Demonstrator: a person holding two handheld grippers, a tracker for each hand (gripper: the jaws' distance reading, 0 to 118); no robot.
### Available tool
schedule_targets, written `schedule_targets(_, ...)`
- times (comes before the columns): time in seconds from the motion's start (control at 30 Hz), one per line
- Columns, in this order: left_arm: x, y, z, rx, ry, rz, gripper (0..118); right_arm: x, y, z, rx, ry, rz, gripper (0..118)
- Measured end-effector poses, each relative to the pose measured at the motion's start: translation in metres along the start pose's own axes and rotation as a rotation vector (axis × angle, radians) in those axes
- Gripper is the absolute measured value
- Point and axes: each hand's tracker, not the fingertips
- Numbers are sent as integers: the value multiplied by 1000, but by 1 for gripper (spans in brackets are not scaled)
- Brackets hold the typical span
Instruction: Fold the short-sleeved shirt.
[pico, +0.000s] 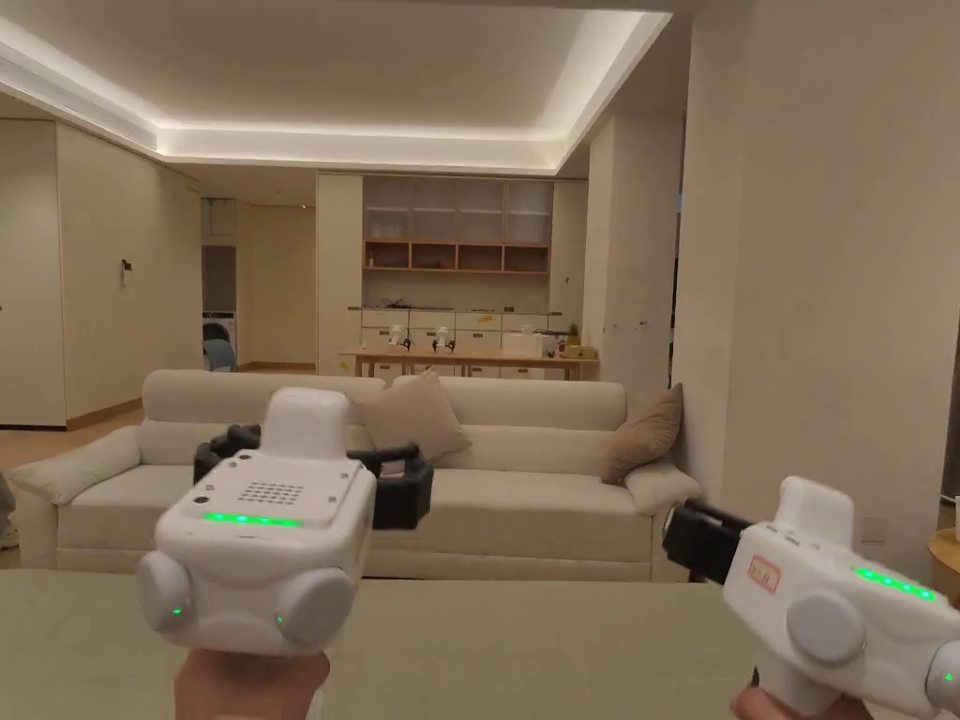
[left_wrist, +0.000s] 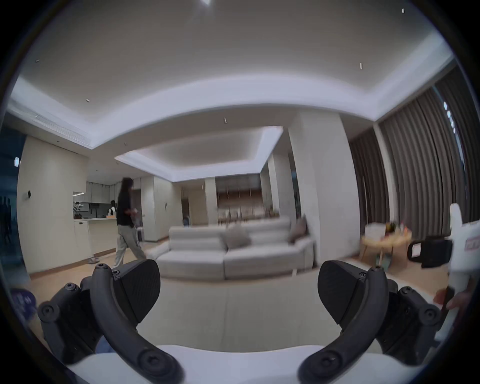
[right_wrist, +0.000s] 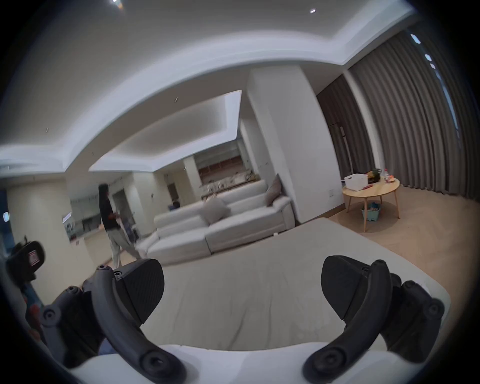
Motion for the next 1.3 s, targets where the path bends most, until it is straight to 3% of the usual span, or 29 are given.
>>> schedule_targets(0.03, -9, 5, 8, 24, -10, 117, 117, -4, 10, 10, 1, -23, -3, 118)
schedule_targets(0.07, -26, 7, 16, 36, -57, 322, 117, -12, 18, 20, 40, -32, 56, 118)
schedule_targets(0.1, -46, 6, 22, 53, -125, 564, 117, -27, 21, 31, 129, -49, 236, 118)
schedule_targets(0.17, -84, -24, 25, 64, -195, 1255, 117, -75, 10, 48, 281, -184, 858, 118)
schedule_targets(0.23, -95, -76, 26, 50, -146, 1828, 117, -102, -27, 52, 382, -218, 1365, 118)
schedule_targets(0.27, -93, -104, 30, 9, -86, 2056, 117, -110, -43, 55, 360, -192, 1535, 118)
schedule_targets(0.33, -76, -155, 40, -12, -58, 2435, 117, -114, -75, 59, 323, -129, 1759, 118)
schedule_targets(0.37, -67, -172, 46, -30, -42, 2556, 117, -110, -93, 55, 315, -118, 1860, 118)
schedule_targets(0.4, -55, -193, 58, -17, -9, 2652, 117, -105, -117, 54, 348, -125, 2019, 118)
schedule_targets(0.47, -34, -219, 84, 24, 139, 2754, 117, -93, -154, 51, 428, -132, 2284, 118)
schedule_targets(0.53, -25, -236, 112, -5, 445, 2711, 117, -73, -189, 53, 428, -54, 2544, 118)
schedule_targets(0.57, -23, -242, 120, -70, 509, 2656, 117, -66, -200, 56, 447, 15, 2627, 118)
schedule_targets(0.6, -25, -251, 122, -131, 544, 2605, 117, -61, -210, 57, 480, 50, 2636, 118)
schedule_targets(0.73, -32, -266, 123, -138, 524, 2606, 117, -56, -214, 73, 389, 112, 2476, 118)
schedule_targets(0.8, -51, -248, 106, -297, 458, 2374, 117, -63, -198, 66, 308, 119, 2250, 118)
schedule_targets(0.83, -60, -234, 94, -336, 357, 2194, 118, -71, -184, 66, 273, 106, 2062, 118)
schedule_targets(0.87, -68, -215, 77, -325, 262, 2008, 118, -80, -158, 68, 214, 112, 1784, 118)
schedule_targets(0.97, -72, -128, 36, -353, -28, 1324, 118, -85, -78, 76, 154, 121, 1118, 118)
schedule_targets(1.0, -68, -105, 28, -360, -66, 1120, 118, -80, -61, 77, 147, 143, 986, 118)
schedule_targets(1.07, -39, -52, 29, -312, -124, 604, 118, -64, -22, 82, 125, 172, 599, 118)
schedule_targets(1.1, -23, -31, 37, -255, -56, 342, 118, -49, -11, 84, 110, 205, 413, 118)
schedule_targets(1.13, -8, -22, 45, -192, 19, 153, 118, -36, -7, 85, 126, 179, 294, 118)
schedule_targets(1.2, 4, -19, 53, -153, 45, -13, 118, -18, -7, 85, 141, 90, 237, 118)
schedule_targets(1.27, 1, -24, 57, -182, 8, -32, 118, 0, -11, 83, 135, 15, 254, 118)
schedule_targets(1.3, -1, -26, 57, -193, -7, 5, 118, 3, -15, 83, 111, 30, 248, 118)
